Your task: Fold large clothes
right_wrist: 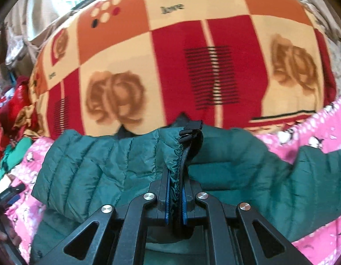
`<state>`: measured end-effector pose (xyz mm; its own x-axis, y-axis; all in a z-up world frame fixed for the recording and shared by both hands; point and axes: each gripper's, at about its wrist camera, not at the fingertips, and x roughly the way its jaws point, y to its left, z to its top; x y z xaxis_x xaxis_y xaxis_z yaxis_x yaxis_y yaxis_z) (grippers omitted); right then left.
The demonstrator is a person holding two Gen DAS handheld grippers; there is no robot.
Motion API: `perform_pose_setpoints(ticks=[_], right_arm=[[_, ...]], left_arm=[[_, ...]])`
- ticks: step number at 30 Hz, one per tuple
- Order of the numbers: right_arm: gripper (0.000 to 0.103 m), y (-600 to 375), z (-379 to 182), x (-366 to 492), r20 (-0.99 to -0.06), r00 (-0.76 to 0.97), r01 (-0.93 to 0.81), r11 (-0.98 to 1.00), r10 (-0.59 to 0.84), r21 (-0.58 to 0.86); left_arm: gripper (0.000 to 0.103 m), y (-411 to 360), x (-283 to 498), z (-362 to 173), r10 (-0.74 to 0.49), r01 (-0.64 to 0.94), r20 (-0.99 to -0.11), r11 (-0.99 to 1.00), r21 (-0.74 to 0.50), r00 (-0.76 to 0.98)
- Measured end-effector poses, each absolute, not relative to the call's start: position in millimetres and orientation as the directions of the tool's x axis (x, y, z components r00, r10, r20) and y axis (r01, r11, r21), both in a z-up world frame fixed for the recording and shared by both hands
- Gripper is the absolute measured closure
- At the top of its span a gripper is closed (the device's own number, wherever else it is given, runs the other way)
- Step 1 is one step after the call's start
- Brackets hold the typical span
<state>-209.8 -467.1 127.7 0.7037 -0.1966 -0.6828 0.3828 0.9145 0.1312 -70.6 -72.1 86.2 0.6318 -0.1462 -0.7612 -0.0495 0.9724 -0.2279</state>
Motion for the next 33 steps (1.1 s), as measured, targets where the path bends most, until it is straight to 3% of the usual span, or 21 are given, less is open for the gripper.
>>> perform_pose_setpoints(ticks=[11, 17, 28, 33], right_arm=[[0.096, -511, 103, -208, -0.721, 0.604, 0.500, 0.866, -0.340, 0.011], [0.096, -522, 74, -196, -0.776, 0.547, 0.520, 0.854, -0.315, 0.020], [0.096, -530, 74, -198, -0.784, 0.533, 0.504, 0.864, -0.320, -0.010], [0.096, -533, 53, -184, -0.802, 0.502, 0.507, 0.861, -0.325, -0.031]], left_arm=[[0.031, -102, -76, 84, -0.235, 0.076, -0.747, 0.968, -0.241, 0.622], [0.031, -138, -71, 96, -0.274, 0.185, -0.735, 0.962, -0.203, 0.620], [0.030, -195, -44, 65, -0.201, 0.270, -0.813, 0.961, -0.057, 0.546], [0.024, -199, -45, 55, -0.177, 0.271, -0.815, 0.962, -0.026, 0.551]])
